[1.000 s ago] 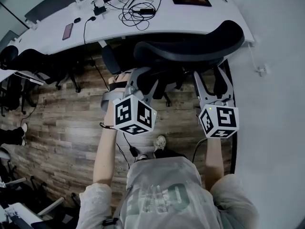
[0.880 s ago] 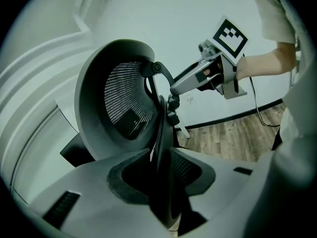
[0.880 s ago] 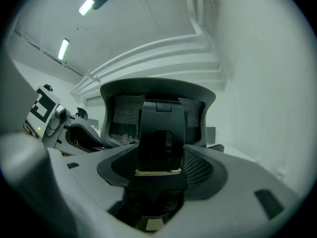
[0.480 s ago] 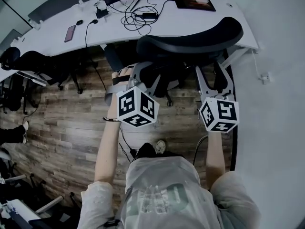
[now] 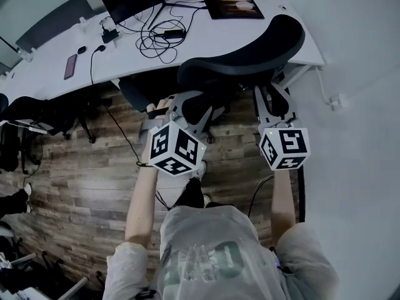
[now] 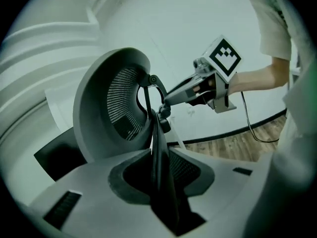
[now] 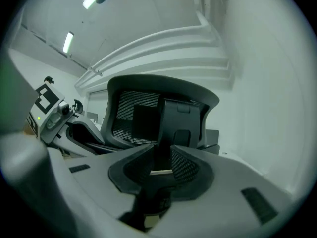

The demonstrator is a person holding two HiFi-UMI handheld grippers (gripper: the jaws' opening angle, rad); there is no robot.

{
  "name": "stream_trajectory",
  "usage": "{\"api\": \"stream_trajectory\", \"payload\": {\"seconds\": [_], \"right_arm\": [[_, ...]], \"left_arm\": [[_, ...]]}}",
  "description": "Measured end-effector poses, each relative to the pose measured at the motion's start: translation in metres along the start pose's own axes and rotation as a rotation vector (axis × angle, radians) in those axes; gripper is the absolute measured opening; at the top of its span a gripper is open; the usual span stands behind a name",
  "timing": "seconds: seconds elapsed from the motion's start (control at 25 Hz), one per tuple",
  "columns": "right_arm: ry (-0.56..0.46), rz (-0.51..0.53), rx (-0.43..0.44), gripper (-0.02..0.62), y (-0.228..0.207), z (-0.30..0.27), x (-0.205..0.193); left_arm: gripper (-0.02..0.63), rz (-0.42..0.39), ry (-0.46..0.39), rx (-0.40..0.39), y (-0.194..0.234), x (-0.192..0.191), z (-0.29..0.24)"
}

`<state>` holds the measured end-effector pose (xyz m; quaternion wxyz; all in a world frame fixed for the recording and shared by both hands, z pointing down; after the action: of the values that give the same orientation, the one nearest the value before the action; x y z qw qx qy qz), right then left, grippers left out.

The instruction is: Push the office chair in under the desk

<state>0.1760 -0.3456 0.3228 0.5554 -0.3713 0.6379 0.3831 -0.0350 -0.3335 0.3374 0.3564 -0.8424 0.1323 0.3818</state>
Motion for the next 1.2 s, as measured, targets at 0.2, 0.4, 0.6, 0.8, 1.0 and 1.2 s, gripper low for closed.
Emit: {"api": "stream_trajectory", "payload": {"seconds": [0.2, 0.4, 0.6, 0.8, 1.0, 1.2], "right_arm": [[0.023, -0.010, 0.046, 0.104, -0.006, -0.018, 0.007], [0.058, 0.065, -0.024, 0.101, 0.000, -0.041, 0.015], [0.074, 0.026, -0.079, 0.097, 0.001, -0.042, 0.016], [0.075, 0.015, -0.086, 0.094, 0.000, -0.041, 0.015], [0.044, -0.009, -0.069, 0.082, -0.002, -0.035, 0.012], [0.012, -0.071, -0.084, 0.071, -0.008, -0.025, 0.010]], "left_arm": [[0.123, 0.053, 0.035, -0.080, 0.009, 0.005, -0.004], [0.123, 0.021, 0.041, -0.096, 0.009, 0.008, -0.005], [0.123, 0.009, 0.043, -0.098, 0.009, 0.008, -0.006], [0.124, 0.009, 0.035, -0.078, 0.005, 0.007, -0.005], [0.123, 0.010, 0.037, -0.079, 0.001, 0.008, -0.006], [0.123, -0.015, 0.029, -0.071, -0.006, 0.013, -0.007]]}}
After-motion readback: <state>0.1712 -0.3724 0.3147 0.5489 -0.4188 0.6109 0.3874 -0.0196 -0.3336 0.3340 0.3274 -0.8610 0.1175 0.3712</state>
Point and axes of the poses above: the fingertips, and each gripper's own axes: z backward along the fingers, y to its left, x out of its top, the point moved 9 cm from there along z, backward along the fingers, and after that the axes turned 1 degree about x, right-handed, at the moved point
